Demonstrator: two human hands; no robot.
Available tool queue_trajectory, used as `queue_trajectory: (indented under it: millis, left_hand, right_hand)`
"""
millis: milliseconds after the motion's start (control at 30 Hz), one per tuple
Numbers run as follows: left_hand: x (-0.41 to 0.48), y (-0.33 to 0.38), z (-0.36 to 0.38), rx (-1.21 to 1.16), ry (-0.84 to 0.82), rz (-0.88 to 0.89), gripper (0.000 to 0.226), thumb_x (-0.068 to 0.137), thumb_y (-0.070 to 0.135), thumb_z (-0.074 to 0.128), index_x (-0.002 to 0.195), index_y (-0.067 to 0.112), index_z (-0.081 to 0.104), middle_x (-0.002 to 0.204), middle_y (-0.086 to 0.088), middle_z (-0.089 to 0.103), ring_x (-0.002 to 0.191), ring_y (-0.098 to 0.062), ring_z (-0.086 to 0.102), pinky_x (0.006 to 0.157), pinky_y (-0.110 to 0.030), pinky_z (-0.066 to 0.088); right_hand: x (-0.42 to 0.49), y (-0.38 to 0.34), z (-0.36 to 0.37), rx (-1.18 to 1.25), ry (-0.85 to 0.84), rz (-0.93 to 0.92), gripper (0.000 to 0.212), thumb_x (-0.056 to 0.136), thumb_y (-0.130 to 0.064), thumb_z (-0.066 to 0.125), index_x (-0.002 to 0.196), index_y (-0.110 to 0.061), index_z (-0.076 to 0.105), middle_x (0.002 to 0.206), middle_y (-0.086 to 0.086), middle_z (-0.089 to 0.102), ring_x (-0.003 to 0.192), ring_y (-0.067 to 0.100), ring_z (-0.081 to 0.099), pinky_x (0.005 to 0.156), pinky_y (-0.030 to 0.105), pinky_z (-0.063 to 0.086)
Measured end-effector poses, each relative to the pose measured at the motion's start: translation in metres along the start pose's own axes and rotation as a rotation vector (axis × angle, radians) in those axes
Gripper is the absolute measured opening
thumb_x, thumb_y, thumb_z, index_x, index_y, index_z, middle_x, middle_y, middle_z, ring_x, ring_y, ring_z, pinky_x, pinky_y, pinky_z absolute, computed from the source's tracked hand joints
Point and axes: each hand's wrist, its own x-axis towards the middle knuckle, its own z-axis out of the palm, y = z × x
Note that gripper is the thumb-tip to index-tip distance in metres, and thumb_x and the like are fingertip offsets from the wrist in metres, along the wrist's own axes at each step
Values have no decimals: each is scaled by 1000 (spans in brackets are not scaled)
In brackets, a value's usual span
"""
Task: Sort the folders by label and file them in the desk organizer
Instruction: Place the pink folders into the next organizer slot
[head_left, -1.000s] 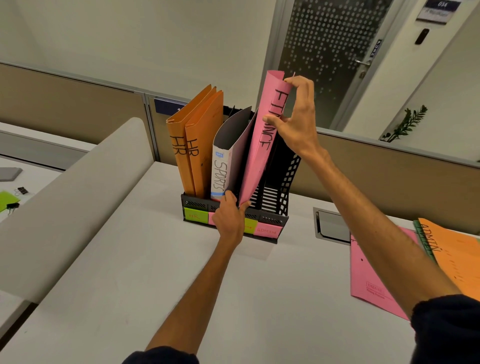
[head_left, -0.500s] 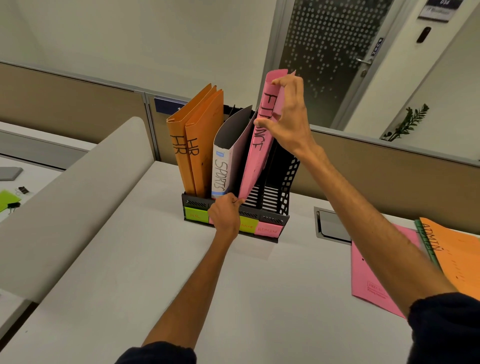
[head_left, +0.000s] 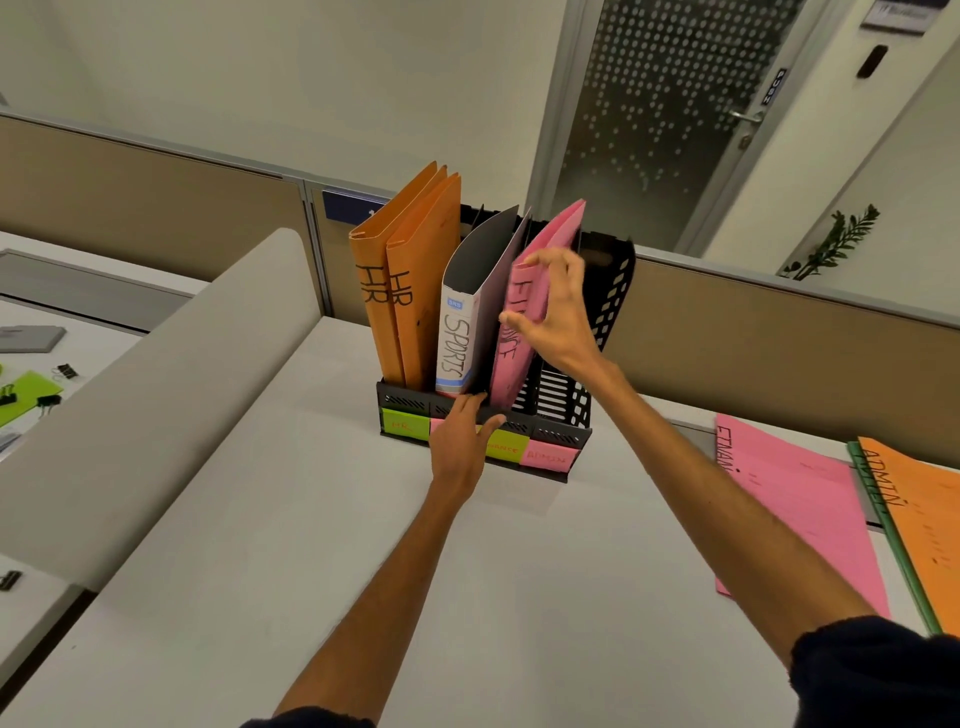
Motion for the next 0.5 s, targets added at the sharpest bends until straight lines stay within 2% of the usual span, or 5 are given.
queue_trajectory:
  millis: [33, 100, 267, 333, 500]
  left_hand:
    - [0, -2, -1, 5, -15, 14, 56, 94, 53, 49, 139, 19, 49, 145, 1, 49, 126, -18, 52, 94, -35, 48]
    - [0, -5, -3, 24, -46, 42, 55, 96, 51, 47, 141, 20, 46, 148, 1, 46, 128, -18, 51, 96, -34, 48]
    - [-3, -2, -5, 77, -116, 53, 61, 96, 52, 46, 147, 20, 36, 154, 0, 36, 134, -20, 46, 101, -38, 46]
    - [-6, 1, -7, 86, -148, 60, 66, 96, 52, 45, 150, 19, 30, 157, 0, 29, 136, -20, 43, 104, -39, 44]
    - [-12, 4, -21, 98, -186, 86, 68, 97, 49, 46, 153, 19, 23, 160, 1, 24, 131, -21, 49, 105, -40, 46]
  right_hand:
    - [-6, 4, 5, 25, -31, 29, 68, 76, -18, 80, 132, -15, 40, 138, 13, 31, 126, 22, 43, 102, 33, 48]
    - [-9, 10, 7, 67, -37, 46, 68, 78, -17, 78, 133, -17, 38, 137, 10, 35, 124, 18, 45, 102, 33, 47]
    - [-10, 9, 6, 106, -73, -1, 67, 78, -14, 74, 133, -19, 36, 136, 4, 38, 122, 7, 45, 93, 6, 43]
    - [-14, 6, 7, 111, -76, -19, 69, 80, -13, 72, 137, -22, 34, 139, 3, 38, 122, 4, 45, 92, 1, 40]
    - [-25, -1, -2, 119, -131, 36, 86, 82, -12, 71, 147, -40, 21, 146, 2, 35, 130, 14, 44, 97, 25, 47]
